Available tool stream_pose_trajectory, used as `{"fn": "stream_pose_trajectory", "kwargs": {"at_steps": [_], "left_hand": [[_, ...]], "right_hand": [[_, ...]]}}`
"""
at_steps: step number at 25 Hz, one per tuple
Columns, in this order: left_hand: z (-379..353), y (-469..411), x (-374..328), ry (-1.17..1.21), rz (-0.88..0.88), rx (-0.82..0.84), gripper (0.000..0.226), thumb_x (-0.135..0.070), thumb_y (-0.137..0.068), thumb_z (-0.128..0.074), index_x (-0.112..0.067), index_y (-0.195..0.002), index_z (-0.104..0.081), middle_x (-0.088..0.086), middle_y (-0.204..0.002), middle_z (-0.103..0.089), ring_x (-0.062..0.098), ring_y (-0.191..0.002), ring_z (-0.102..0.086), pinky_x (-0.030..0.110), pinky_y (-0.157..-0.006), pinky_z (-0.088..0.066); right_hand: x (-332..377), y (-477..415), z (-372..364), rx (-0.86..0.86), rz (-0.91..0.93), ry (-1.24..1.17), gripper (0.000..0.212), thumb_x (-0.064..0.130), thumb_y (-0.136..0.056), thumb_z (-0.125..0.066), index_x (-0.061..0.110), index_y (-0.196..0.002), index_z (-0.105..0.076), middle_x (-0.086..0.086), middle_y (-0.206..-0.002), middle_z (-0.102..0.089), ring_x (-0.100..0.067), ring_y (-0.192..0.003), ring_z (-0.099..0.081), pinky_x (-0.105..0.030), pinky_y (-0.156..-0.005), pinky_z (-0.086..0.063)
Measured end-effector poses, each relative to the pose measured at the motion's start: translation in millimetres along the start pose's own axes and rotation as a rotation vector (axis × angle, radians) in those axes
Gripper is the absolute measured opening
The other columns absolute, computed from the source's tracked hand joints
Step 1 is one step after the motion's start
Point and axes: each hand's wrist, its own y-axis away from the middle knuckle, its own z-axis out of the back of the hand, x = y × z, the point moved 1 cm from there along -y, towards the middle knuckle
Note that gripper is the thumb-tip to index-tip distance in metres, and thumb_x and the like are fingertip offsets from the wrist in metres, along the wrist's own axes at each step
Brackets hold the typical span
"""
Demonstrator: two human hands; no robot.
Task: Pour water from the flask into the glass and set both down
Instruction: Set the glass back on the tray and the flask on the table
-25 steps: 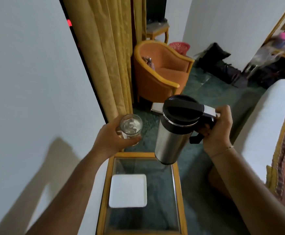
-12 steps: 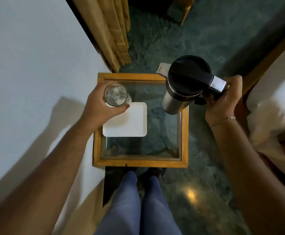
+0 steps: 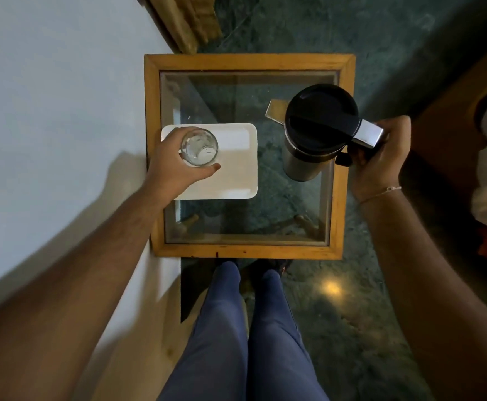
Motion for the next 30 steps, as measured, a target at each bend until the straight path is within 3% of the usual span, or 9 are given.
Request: {"fn": "stream_pose_trajectory", "kwargs": {"at_steps": [8,14,18,23,26,30], "left_hand": [[-39,-14,38,0.005,0.103,-0.028,0.081,-0.032,-0.082,-0.099,-0.022,-0.152,-0.058,0.004,-0.156,-0.066,0.026,-0.140,-0.062,0.049,-0.119,-0.057],[-52,-26,56,-0.027,0.141,-0.006,0.082,-0.032,-0.084,-0.097,-0.023,-0.152,-0.055,0.003,-0.157,-0.064,0.026,-0.141,-0.061,0.044,-0.117,-0.054],[-59,-35,59,-0.048,0.129,0.000,0.076,-0.031,-0.087,-0.095,-0.021,-0.151,-0.055,0.005,-0.156,-0.065,0.027,-0.141,-0.062,0.044,-0.121,-0.050],[-66,-39,58,-0.072,0.129,-0.003,0.073,-0.026,-0.089,-0.094,-0.017,-0.150,-0.055,0.008,-0.155,-0.065,0.029,-0.140,-0.062,0.040,-0.122,-0.048],[-72,-38,62,-0.076,0.128,0.018,0.073,-0.024,-0.089,-0.094,-0.016,-0.150,-0.054,0.009,-0.155,-0.065,0.030,-0.141,-0.062,0.042,-0.123,-0.049],[-80,-36,68,-0.078,0.124,0.017,0.074,-0.024,-0.089,-0.094,-0.016,-0.150,-0.054,0.008,-0.155,-0.064,0.031,-0.141,-0.062,0.044,-0.124,-0.048]], "right_hand": [[-34,-11,6,0.001,0.008,0.010,0.055,0.020,-0.102,-0.036,0.033,-0.051,-0.053,0.015,-0.053,-0.050,-0.006,-0.051,-0.045,-0.022,-0.050,-0.034],[-45,-12,9,-0.036,0.040,0.035,0.049,0.022,-0.105,-0.036,0.035,-0.062,-0.057,0.016,-0.064,-0.053,-0.003,-0.061,-0.051,-0.024,-0.055,-0.039],[-49,-8,18,-0.107,0.038,0.053,0.023,0.029,-0.097,-0.041,0.020,-0.076,-0.044,0.006,-0.072,-0.050,-0.007,-0.063,-0.051,-0.025,-0.057,-0.042],[-53,-1,40,-0.171,0.028,0.068,0.021,0.022,-0.097,-0.042,0.020,-0.077,-0.042,0.011,-0.071,-0.055,-0.001,-0.061,-0.054,-0.020,-0.056,-0.044],[-57,-3,48,-0.145,0.035,0.098,0.020,0.019,-0.100,-0.042,0.019,-0.080,-0.045,-0.002,-0.087,-0.047,0.004,-0.063,-0.057,-0.017,-0.057,-0.046],[-57,-4,51,-0.141,0.004,0.111,0.017,0.024,-0.096,-0.046,0.019,-0.080,-0.046,-0.003,-0.089,-0.048,0.001,-0.065,-0.058,-0.019,-0.058,-0.047]]}}
